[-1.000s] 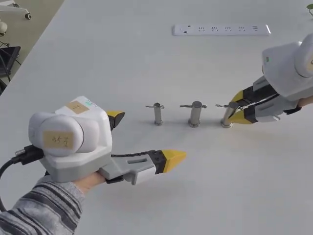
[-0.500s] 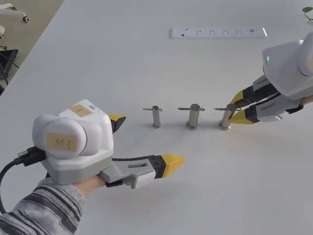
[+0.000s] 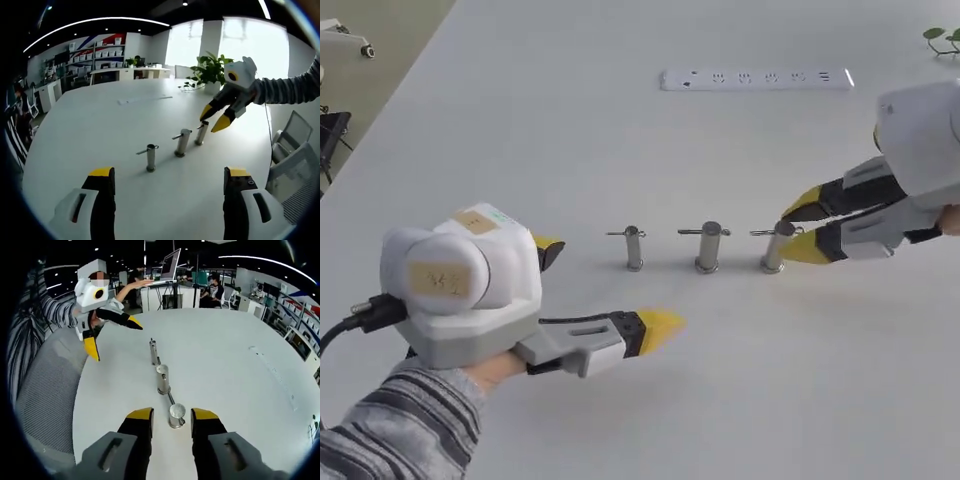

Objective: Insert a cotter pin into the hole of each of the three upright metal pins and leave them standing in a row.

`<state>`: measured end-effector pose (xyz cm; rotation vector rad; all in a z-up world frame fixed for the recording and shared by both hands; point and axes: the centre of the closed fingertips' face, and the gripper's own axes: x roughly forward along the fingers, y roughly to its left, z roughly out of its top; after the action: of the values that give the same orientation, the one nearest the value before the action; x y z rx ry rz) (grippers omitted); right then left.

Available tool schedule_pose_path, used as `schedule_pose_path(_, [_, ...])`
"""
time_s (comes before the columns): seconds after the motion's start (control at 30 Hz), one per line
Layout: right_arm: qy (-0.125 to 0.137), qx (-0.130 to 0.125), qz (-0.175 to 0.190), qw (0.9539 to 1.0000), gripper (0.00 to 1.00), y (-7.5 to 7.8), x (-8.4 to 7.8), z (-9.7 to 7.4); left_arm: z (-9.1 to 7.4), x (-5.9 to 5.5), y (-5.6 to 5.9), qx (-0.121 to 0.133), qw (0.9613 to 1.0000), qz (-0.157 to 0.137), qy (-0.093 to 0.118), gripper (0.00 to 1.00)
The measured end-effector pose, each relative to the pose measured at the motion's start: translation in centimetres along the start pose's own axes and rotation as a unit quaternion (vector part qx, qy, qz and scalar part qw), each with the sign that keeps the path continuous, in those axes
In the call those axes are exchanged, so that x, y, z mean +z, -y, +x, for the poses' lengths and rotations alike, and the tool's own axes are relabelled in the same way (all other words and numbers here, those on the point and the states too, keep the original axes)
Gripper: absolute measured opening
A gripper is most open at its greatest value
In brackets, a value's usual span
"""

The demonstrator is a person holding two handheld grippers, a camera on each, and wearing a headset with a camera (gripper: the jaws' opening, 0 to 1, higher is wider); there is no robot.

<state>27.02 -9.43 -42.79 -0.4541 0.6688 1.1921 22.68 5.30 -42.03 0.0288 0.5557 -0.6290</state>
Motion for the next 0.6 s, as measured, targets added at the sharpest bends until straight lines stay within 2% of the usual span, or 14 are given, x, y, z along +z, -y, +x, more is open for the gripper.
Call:
schedule_pose_path(0.1, [0.024, -0.030, 0.044, 0.9983, 0.35, 0.0, 0.4, -0.6, 0.0, 0.5, -0.5, 0.009, 0.9999, -0.011, 0.008, 0.88])
schedule_pose_path(0.13, [0.030, -0.044, 0.065, 0.9965, 0.38, 0.1, 0.5, -0.8, 0.0, 0.6, -0.7, 0.011, 0.9998, -0.015, 0.009, 0.88])
schedule_pose_path(0.27, [0.052, -0.087, 0.083, 0.9913, 0.54, 0.1, 1.0, -1.6, -0.1, 0.9, -1.0, 0.014, 0.9997, -0.016, 0.013, 0.88])
schedule_pose_path(0.33, [0.067, -0.096, 0.105, 0.9876, 0.60, -0.2, 1.4, -1.9, -0.2, 0.9, -1.1, 0.015, 0.9998, -0.014, 0.008, 0.88])
schedule_pose_path(0.43, [0.085, -0.116, 0.147, 0.9787, 0.65, -0.3, 1.5, -2.4, -0.3, 1.0, -1.3, 0.017, 0.9998, -0.009, 0.008, 0.89])
schedule_pose_path(0.6, [0.106, -0.129, 0.172, 0.9709, 0.70, -1.3, 1.8, -2.7, -0.6, 1.5, -1.1, 0.012, 0.9998, -0.010, 0.013, 0.94])
